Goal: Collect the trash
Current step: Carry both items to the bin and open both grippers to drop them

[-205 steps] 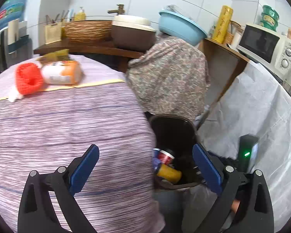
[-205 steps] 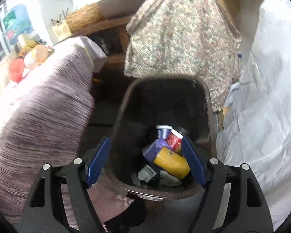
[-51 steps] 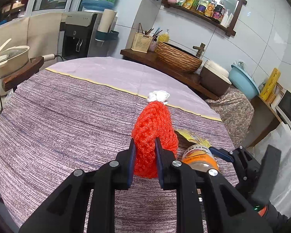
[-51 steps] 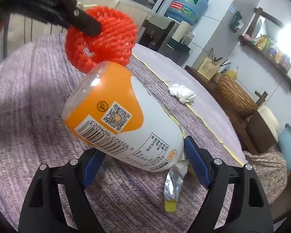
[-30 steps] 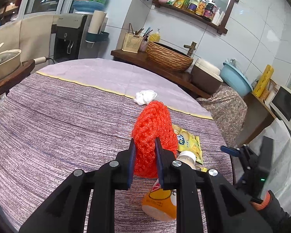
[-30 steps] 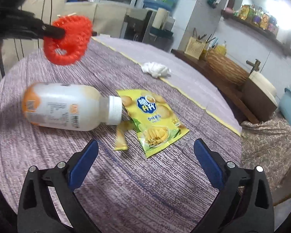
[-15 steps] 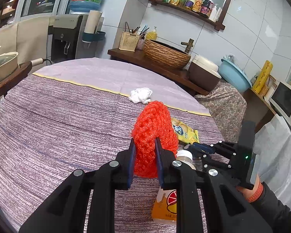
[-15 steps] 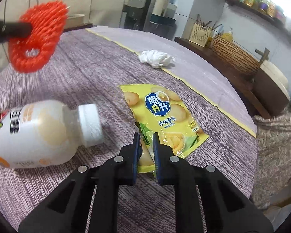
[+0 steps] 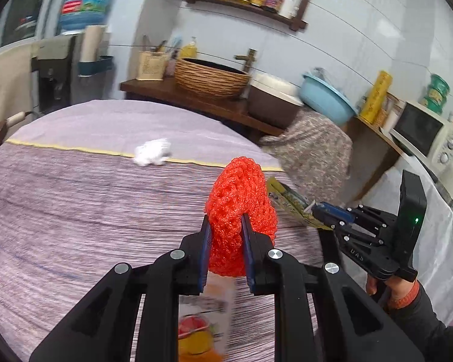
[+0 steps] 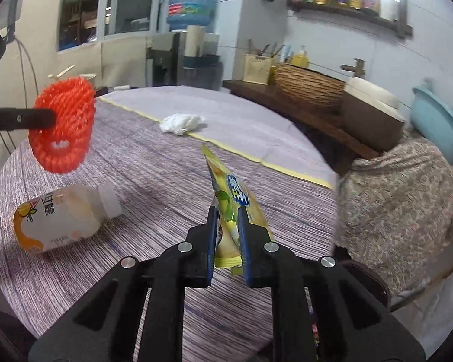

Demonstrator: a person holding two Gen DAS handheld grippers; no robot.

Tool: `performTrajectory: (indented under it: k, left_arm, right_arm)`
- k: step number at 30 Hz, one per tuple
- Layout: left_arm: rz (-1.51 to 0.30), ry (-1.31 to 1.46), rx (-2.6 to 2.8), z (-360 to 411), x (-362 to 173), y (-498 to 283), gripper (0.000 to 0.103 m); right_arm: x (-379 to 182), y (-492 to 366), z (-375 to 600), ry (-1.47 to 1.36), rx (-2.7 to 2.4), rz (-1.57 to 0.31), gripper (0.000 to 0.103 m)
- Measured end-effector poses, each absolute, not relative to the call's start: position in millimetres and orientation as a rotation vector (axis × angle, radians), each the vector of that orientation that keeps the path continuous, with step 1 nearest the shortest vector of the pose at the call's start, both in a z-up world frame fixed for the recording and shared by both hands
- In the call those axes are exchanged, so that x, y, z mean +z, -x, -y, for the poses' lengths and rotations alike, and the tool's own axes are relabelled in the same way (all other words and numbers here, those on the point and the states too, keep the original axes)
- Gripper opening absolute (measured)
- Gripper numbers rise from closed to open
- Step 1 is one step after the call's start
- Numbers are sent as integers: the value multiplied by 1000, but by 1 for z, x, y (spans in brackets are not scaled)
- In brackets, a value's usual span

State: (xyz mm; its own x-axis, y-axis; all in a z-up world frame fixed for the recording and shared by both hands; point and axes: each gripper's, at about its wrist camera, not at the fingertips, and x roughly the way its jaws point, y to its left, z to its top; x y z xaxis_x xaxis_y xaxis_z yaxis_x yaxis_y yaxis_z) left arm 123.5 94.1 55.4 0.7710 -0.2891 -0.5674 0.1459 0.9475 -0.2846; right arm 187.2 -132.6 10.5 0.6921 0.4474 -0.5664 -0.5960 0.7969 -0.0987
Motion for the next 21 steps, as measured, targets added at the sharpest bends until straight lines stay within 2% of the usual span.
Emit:
performTrajectory:
  k: [10,15,21]
  left_arm:
    - [-708,137,-472,33,39,-160,19]
    - [-763,105,-532,86,19,-178,19]
    - [-844,64,-545,133,-11,-198,19]
  right_arm:
    - [9,-184,266,167,348,-571,15]
    - [-21,-190,315,110,259,-632,15]
    - [-82,-211,349,35,209,-736,15]
